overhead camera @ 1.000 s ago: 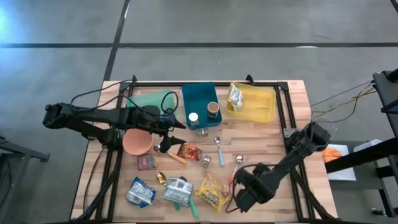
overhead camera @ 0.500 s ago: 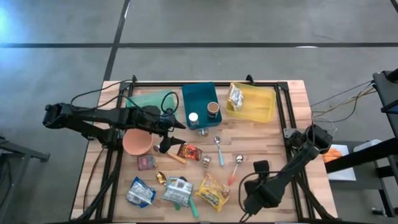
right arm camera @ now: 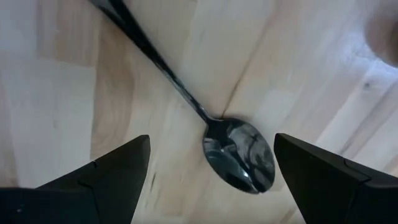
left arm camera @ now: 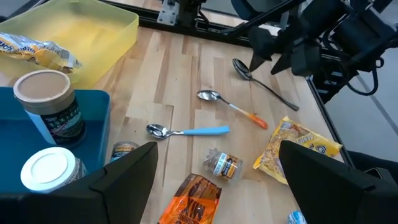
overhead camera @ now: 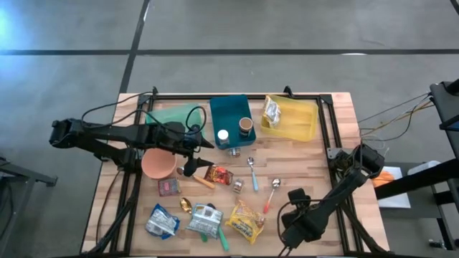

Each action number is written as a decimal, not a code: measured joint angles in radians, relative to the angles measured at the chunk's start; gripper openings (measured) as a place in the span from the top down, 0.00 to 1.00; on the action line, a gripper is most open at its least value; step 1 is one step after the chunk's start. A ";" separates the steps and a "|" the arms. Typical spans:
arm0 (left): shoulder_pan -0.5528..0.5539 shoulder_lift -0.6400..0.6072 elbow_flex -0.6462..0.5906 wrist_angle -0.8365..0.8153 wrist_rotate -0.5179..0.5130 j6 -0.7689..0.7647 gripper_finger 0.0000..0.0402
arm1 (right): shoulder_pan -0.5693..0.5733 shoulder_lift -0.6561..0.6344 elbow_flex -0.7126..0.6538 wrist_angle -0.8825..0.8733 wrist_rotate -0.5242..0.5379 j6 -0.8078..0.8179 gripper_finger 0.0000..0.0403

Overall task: Pick & Place Food Item
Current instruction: Put the black spoon into the green bin

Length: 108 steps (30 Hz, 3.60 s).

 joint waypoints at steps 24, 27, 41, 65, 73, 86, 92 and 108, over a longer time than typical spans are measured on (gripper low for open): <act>0.000 0.000 0.000 0.019 0.000 0.057 0.15 | 0.000 -0.004 -0.130 0.180 -0.001 -0.207 0.45; 0.001 0.000 0.001 0.022 0.000 0.077 0.15 | 0.001 -0.006 -0.142 0.202 -0.004 -0.228 0.54; 0.001 0.000 0.002 0.032 -0.001 0.105 0.15 | 0.000 -0.003 -0.145 0.227 -0.012 -0.332 0.88; 0.002 0.003 0.002 0.066 -0.019 -0.006 0.15 | 0.002 0.003 -0.011 0.149 0.172 0.119 0.97; 0.002 0.003 0.000 0.050 -0.022 -0.256 0.15 | 0.007 0.001 0.092 -0.057 0.380 0.201 0.97; -0.006 0.005 -0.004 0.043 0.000 -0.458 0.15 | -0.076 0.000 0.159 -0.110 0.757 0.254 0.97; -0.009 0.015 0.038 -0.063 0.170 -0.468 0.15 | -0.158 -0.001 0.166 -0.021 0.767 -0.031 0.97; -0.009 0.183 0.160 -0.183 0.289 -0.497 0.15 | -0.281 0.000 0.326 0.125 0.791 -0.595 0.97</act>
